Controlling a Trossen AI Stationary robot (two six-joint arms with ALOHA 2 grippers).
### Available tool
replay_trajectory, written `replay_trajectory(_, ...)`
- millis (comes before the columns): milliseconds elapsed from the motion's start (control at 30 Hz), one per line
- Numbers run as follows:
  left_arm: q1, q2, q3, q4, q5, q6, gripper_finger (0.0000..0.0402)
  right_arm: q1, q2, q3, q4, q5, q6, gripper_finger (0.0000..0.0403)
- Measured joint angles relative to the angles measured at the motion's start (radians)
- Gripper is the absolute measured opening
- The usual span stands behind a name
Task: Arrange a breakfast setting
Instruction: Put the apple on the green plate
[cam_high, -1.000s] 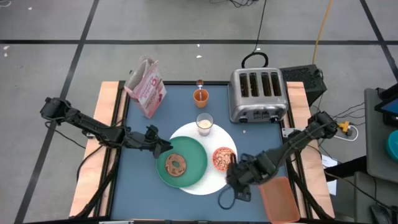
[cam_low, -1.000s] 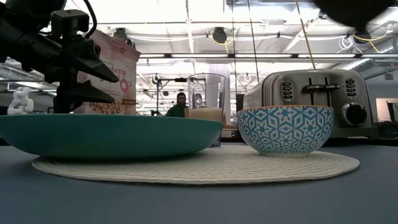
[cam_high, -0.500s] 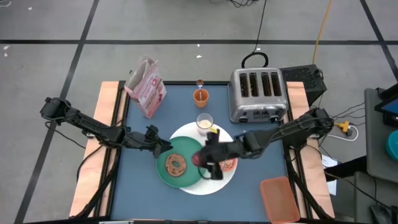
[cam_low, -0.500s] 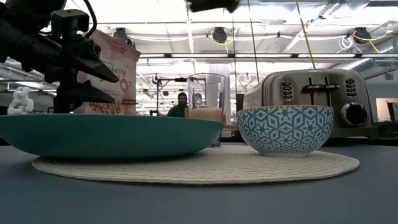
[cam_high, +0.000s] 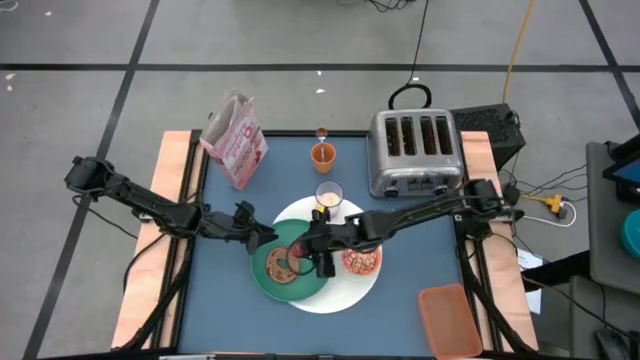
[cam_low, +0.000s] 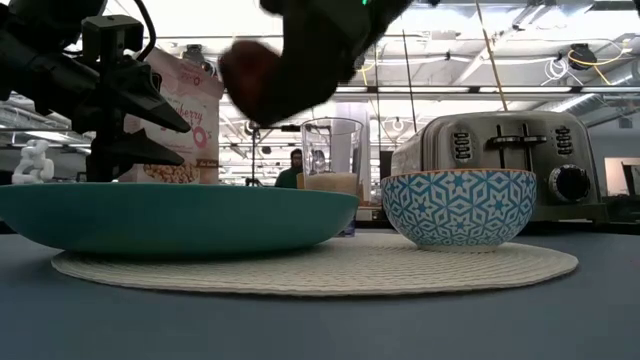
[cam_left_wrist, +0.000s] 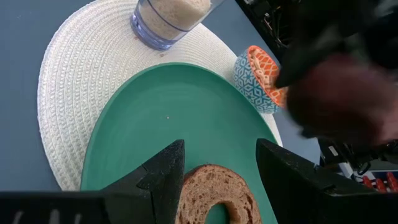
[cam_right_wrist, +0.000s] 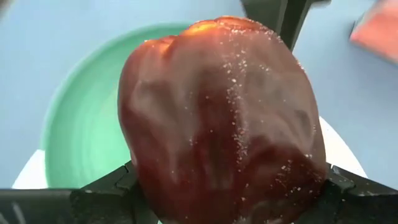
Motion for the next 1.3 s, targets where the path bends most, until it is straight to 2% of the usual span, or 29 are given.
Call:
replay_trajectory(367, 0.0, 0.0, 0.0, 0.0, 0.0, -0.004, 0.0202, -0.031, 0.103, -0.001, -0.012, -0.003, 0.016, 0.0256)
replay_trajectory(633, 0.0, 0.0, 0.0, -0.001, 0.0, -0.004, 0.0202, -0.048, 0.103, -0.001, -0.037, -0.161, 0.183, 0.0256)
replay_trajectory(967, 0.0, 0.0, 0.0, -0.001, 0.0, -0.004, 0.0202, -0.047, 0.123, -0.001, -0.11, -0.16, 0.199, 0.0256)
replay_trajectory(1300, 0.0, 0.0, 0.0, -0.002, 0.0, -0.005, 0.0202, -0.046, 0.124, -0.001, -0.096, -0.157, 0.196, 0.0258)
